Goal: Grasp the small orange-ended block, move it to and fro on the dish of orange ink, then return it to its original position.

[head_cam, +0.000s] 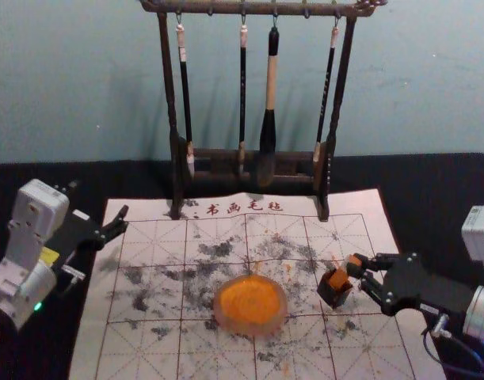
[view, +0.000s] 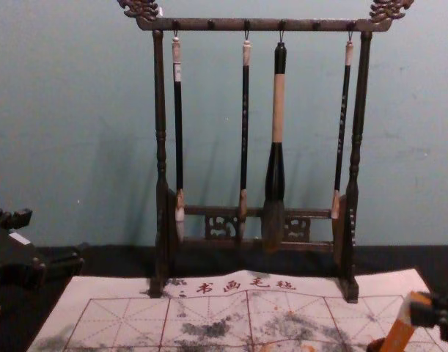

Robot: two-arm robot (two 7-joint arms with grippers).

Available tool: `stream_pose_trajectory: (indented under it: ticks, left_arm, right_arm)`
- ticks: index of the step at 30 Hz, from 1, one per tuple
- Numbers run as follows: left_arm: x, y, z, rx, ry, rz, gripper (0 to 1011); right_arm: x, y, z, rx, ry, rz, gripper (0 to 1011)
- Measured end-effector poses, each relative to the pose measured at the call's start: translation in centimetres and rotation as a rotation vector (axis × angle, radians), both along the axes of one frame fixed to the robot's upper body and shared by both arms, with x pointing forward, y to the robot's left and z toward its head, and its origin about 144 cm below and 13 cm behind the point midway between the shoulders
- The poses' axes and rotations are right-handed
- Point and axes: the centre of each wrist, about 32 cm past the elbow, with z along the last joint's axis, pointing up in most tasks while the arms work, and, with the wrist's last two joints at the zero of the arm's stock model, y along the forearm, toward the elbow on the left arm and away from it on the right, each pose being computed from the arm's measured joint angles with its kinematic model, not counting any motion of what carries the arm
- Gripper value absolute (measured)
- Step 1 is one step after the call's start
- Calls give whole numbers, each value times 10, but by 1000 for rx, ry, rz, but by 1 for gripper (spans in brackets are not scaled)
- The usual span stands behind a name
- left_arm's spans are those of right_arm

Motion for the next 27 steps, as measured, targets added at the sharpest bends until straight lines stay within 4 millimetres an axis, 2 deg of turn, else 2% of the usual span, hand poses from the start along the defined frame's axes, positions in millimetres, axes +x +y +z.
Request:
stream_pose_trajectory:
  ticks: [7, 13, 20, 27]
  left_arm:
    - [0, 0, 0, 0, 0, 0, 1002]
    - [0, 0, 0, 0, 0, 0, 1001]
    - [0, 0, 0, 0, 0, 0, 1001]
    - [0, 0, 0, 0, 0, 0, 1001]
  right_arm:
    - [4, -5, 19, 2, -41, 17, 104]
    - [13, -1, 33, -7, -59, 30, 104]
    - [31, 18, 48, -51, -75, 100, 104]
    - [46, 41, 48, -83, -52, 161, 103]
